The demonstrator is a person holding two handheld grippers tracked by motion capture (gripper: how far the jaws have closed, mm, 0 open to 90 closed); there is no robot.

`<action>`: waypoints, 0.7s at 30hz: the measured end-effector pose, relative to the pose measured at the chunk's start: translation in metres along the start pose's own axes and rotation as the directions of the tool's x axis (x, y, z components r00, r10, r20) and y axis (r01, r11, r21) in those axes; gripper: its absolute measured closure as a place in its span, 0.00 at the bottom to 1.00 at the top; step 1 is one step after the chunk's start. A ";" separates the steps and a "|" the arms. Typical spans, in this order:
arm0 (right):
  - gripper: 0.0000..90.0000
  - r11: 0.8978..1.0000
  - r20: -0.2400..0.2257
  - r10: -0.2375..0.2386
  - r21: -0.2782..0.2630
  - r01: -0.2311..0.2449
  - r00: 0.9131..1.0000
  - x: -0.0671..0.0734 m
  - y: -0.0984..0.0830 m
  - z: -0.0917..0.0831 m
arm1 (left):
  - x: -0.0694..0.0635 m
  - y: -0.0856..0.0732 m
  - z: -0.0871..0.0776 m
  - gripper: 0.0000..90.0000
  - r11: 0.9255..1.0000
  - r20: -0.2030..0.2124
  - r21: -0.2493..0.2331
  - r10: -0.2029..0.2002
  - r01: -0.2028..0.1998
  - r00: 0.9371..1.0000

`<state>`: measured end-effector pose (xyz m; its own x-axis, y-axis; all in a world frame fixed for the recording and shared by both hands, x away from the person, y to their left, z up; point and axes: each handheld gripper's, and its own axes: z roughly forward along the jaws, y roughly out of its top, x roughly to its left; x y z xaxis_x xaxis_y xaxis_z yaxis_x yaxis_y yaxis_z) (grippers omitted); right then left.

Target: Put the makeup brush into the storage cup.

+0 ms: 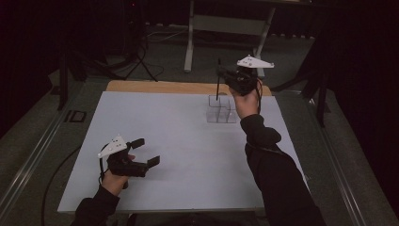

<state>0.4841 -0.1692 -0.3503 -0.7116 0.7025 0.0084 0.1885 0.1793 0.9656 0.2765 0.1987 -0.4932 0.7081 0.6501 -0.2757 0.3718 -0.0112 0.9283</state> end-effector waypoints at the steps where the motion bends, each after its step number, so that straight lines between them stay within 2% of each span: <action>1: 0.95 1.000 0.005 -0.003 0.005 0.003 1.000 0.000 -0.001 0.001 | 0.000 0.000 0.000 0.00 1.000 0.000 -0.001 0.001 -0.001 1.000; 12: 0.95 1.000 0.048 0.004 0.023 -0.005 0.999 -0.013 -0.019 0.016 | 0.000 0.001 -0.001 0.00 1.000 0.010 -0.009 0.001 -0.001 1.000; 21: 0.95 0.999 0.065 0.008 0.045 -0.011 0.998 -0.017 -0.037 0.027 | 0.000 0.001 -0.002 0.00 1.000 0.018 -0.011 0.007 -0.007 1.000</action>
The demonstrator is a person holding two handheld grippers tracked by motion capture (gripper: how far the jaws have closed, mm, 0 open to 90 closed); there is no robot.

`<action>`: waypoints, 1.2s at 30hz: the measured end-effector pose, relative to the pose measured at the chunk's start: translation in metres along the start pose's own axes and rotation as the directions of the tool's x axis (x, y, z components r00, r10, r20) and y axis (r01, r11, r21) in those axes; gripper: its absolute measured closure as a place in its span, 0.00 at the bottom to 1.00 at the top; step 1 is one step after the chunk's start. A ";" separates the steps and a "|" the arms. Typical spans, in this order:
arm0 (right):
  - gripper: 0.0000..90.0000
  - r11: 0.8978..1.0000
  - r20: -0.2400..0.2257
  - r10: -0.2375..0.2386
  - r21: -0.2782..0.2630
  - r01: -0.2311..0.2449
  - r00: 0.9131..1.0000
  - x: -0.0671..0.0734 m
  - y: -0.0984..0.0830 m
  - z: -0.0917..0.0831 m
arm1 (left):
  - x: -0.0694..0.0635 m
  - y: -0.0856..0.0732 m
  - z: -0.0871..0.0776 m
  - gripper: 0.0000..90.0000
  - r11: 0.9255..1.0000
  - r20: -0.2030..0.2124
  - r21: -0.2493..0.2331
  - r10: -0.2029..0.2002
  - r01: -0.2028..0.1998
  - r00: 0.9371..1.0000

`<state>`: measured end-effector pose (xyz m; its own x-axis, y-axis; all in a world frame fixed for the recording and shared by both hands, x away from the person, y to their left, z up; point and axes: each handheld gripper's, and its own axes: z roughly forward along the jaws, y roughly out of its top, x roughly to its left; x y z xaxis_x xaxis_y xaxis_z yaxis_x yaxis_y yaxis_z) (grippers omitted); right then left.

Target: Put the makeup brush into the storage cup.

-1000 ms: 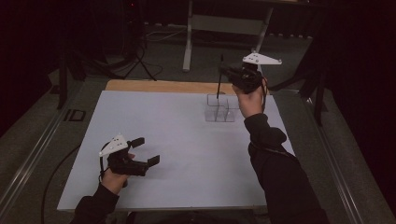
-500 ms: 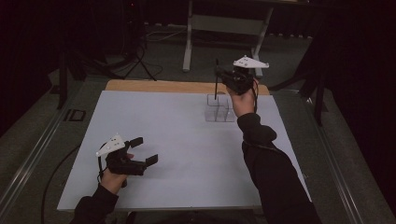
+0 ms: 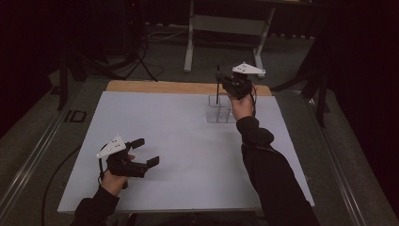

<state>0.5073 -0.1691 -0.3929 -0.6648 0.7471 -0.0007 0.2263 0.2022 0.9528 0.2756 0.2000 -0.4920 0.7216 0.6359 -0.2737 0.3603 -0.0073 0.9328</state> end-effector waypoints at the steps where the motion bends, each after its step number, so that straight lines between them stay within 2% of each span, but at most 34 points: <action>1: 0.95 1.000 -0.001 0.003 0.001 -0.003 1.000 0.000 -0.002 0.001 | 0.000 0.000 0.000 0.00 1.000 0.003 0.000 -0.001 0.001 1.000; 14: 0.95 0.999 0.001 0.013 0.036 -0.013 1.000 0.001 -0.024 0.006 | -0.001 0.000 0.002 0.00 1.000 0.012 0.001 -0.001 0.001 1.000; 21: 0.94 0.998 0.000 0.048 0.043 -0.048 0.999 0.000 -0.032 0.008 | -0.002 0.000 0.003 0.00 1.000 0.021 0.005 0.002 -0.002 1.000; 33: 0.94 0.992 0.015 0.078 0.101 -0.079 0.997 -0.001 -0.044 0.012 | -0.002 0.001 0.003 0.00 1.000 0.030 0.006 0.005 -0.005 1.000; 34: 0.90 0.992 0.015 0.074 0.103 -0.075 0.997 -0.001 -0.044 0.012 | -0.002 0.001 0.003 0.00 1.000 0.032 0.005 0.006 -0.006 0.999; 35: 0.78 0.992 0.006 0.081 0.098 -0.082 0.997 0.000 -0.044 0.012 | -0.002 0.001 0.003 0.00 1.000 0.034 0.006 0.006 -0.007 0.999; 36: 0.72 0.991 -0.008 0.096 0.096 -0.095 0.995 -0.001 -0.044 0.012 | -0.002 0.001 0.003 0.00 1.000 0.034 0.005 0.005 -0.006 0.999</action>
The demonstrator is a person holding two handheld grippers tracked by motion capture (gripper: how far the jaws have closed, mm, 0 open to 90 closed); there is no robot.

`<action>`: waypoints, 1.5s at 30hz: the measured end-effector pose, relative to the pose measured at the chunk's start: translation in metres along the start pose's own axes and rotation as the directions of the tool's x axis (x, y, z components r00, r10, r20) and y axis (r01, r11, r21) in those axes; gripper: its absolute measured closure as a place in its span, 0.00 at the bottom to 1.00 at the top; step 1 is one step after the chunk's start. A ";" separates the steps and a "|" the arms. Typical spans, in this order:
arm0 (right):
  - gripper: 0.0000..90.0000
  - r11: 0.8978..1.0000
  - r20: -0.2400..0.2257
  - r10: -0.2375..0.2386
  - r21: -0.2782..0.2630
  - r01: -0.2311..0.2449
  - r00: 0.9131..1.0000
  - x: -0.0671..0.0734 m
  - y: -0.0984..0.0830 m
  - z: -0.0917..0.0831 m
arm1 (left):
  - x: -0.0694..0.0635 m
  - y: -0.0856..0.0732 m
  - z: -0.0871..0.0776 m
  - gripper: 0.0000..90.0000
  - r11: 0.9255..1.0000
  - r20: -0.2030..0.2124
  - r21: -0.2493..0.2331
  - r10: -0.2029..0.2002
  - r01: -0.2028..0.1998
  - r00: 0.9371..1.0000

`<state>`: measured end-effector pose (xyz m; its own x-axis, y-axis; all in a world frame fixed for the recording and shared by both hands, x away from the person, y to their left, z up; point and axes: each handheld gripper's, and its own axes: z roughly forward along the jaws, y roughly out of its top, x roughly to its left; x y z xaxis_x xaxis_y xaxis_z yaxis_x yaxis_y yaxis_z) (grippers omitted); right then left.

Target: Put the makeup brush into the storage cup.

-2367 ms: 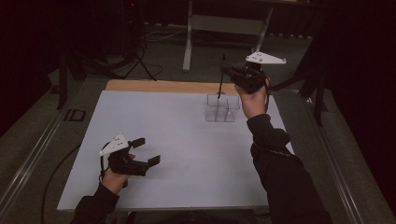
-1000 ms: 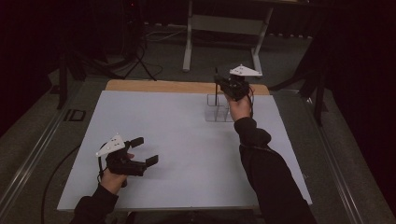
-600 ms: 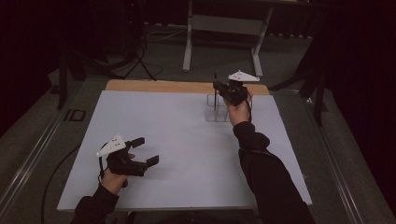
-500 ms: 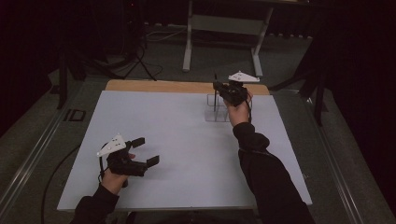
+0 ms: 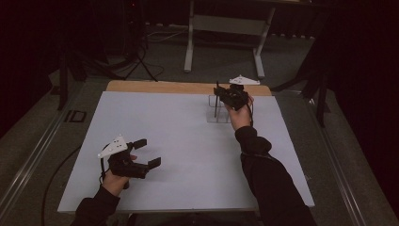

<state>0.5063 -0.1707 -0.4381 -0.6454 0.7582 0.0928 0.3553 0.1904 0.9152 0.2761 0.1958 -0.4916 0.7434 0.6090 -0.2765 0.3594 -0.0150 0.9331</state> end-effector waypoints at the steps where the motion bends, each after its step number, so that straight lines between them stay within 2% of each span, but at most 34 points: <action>1: 0.65 1.000 0.000 0.007 0.010 -0.007 1.000 0.000 0.001 0.001 | 0.000 0.000 0.000 0.00 1.000 0.001 0.001 0.000 0.000 1.000; 4: 0.54 0.999 0.001 0.027 0.028 -0.027 1.000 -0.001 0.001 0.001 | 0.000 0.000 0.000 0.00 1.000 0.000 0.002 0.001 -0.001 1.000; 6: 0.49 0.999 0.007 0.023 0.032 -0.023 1.000 0.000 0.001 0.000 | 0.000 0.000 0.000 0.00 1.000 0.003 0.000 0.001 -0.001 1.000; 9: 0.37 0.999 0.002 0.027 0.022 -0.027 1.000 0.000 0.001 -0.002 | 0.000 0.000 0.000 0.00 1.000 0.002 0.000 0.001 -0.001 1.000; 11: 0.30 0.999 -0.010 0.030 0.014 -0.030 0.999 0.000 0.001 -0.005 | 0.000 0.000 0.001 0.00 1.000 0.002 0.002 0.000 0.000 1.000; 12: 0.23 0.999 -0.031 0.039 0.036 -0.038 0.999 -0.001 0.001 -0.006 | 0.000 0.000 0.001 0.00 1.000 0.001 0.003 0.001 -0.001 1.000; 13: 0.20 0.998 -0.046 0.038 0.049 -0.036 0.998 -0.001 0.000 -0.006 | 0.000 0.000 0.001 0.00 1.000 0.002 0.003 0.000 0.000 1.000; 16: 0.18 0.999 -0.049 0.013 0.044 -0.011 0.999 0.001 -0.003 -0.013 | 0.000 0.001 0.001 0.00 1.000 0.005 0.003 0.001 -0.001 1.000; 17: 0.17 0.999 -0.064 0.032 0.039 -0.030 0.997 0.001 -0.004 -0.016 | 0.000 0.001 0.001 0.00 1.000 0.006 0.003 0.001 -0.001 1.000; 19: 0.16 0.999 -0.075 0.040 0.035 -0.038 0.996 0.001 -0.005 -0.020 | 0.000 0.001 0.001 0.00 1.000 0.004 0.005 0.001 -0.001 1.000; 23: 0.16 1.000 -0.065 0.018 0.010 -0.018 0.998 0.003 -0.008 -0.031 | 0.000 0.000 0.002 0.00 1.000 0.002 0.007 0.002 -0.002 1.000; 29: 0.16 1.000 -0.060 0.015 -0.005 -0.016 0.998 0.007 -0.008 -0.044 | -0.001 0.001 0.003 0.00 1.000 0.001 0.009 0.004 -0.004 1.000; 31: 0.15 1.000 -0.048 -0.001 -0.012 0.001 0.999 0.009 -0.007 -0.048 | -0.001 0.001 0.003 0.00 1.000 0.000 0.004 0.001 -0.001 1.000; 35: 0.15 1.000 -0.047 -0.027 -0.009 0.027 0.999 0.013 -0.007 -0.053 | -0.001 0.001 0.002 0.00 1.000 -0.003 0.004 0.003 -0.003 1.000; 37: 0.15 0.999 -0.045 -0.040 0.010 0.041 0.998 0.017 -0.009 -0.057 | -0.001 0.001 0.002 0.00 1.000 -0.003 0.004 0.003 -0.003 1.000; 39: 0.15 0.999 -0.061 -0.030 0.014 0.031 0.998 0.019 -0.011 -0.060 | -0.001 0.001 0.002 0.00 1.000 -0.002 0.004 0.002 -0.002 1.000; 45: 0.15 0.998 -0.055 -0.045 0.029 0.047 0.997 0.026 -0.017 -0.069 | -0.001 0.002 0.003 0.00 1.000 0.000 0.003 0.006 -0.006 1.000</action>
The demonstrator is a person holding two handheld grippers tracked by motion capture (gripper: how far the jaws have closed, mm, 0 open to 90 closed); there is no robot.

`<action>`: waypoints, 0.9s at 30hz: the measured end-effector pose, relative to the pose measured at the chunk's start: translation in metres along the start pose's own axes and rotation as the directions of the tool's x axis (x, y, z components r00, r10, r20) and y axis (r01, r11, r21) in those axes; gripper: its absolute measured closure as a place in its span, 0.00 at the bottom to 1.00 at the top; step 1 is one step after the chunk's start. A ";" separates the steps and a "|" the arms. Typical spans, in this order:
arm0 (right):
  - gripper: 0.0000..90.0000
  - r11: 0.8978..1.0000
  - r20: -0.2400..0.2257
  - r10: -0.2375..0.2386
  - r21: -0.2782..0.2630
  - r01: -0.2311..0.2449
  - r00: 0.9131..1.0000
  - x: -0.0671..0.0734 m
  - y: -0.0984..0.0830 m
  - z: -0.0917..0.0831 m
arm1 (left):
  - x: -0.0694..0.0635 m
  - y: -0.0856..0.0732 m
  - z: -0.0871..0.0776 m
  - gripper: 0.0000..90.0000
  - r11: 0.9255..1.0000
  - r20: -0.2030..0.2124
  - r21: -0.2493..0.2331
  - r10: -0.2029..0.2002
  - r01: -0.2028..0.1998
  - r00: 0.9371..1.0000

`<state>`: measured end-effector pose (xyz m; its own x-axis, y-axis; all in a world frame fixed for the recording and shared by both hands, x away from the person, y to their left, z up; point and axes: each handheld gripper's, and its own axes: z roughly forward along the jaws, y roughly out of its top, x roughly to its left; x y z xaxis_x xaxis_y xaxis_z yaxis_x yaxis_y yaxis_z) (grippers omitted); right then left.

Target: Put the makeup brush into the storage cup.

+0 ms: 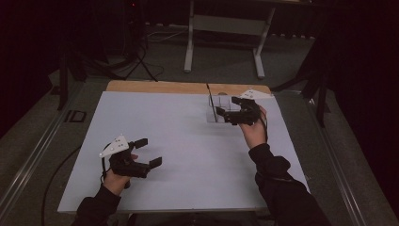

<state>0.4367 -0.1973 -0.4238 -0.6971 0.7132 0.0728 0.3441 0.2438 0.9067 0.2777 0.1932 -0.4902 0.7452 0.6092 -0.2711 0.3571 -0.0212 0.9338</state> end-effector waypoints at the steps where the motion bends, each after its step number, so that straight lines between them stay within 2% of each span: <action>1: 0.15 1.000 -0.005 0.004 -0.003 -0.004 1.000 0.001 -0.001 -0.002 | 0.000 0.000 0.000 0.00 1.000 0.000 0.000 0.000 0.000 1.000; 5: 0.15 1.000 -0.011 0.007 -0.011 -0.007 1.000 0.006 -0.003 -0.009 | 0.000 0.000 0.000 0.00 1.000 -0.002 -0.001 -0.001 0.001 1.000; 6: 0.15 1.000 -0.005 -0.008 -0.006 0.008 1.000 0.010 -0.004 -0.012 | 0.000 0.000 0.000 0.00 1.000 -0.004 0.000 0.001 -0.001 1.000; 13: 0.15 0.999 -0.004 -0.030 -0.018 0.030 1.000 0.023 -0.008 -0.030 | 0.000 0.000 -0.002 0.00 1.000 -0.008 -0.005 -0.001 0.001 1.000; 27: 0.15 0.999 -0.013 -0.035 -0.039 0.035 0.999 0.036 -0.028 -0.061 | -0.001 0.001 -0.003 0.00 1.000 -0.006 -0.006 0.000 0.000 1.000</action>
<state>0.3635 -0.2187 -0.4211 -0.7170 0.6956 0.0461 0.2950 0.2429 0.9241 0.2758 0.1946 -0.4888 0.7421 0.6137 -0.2696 0.3534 -0.0164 0.9353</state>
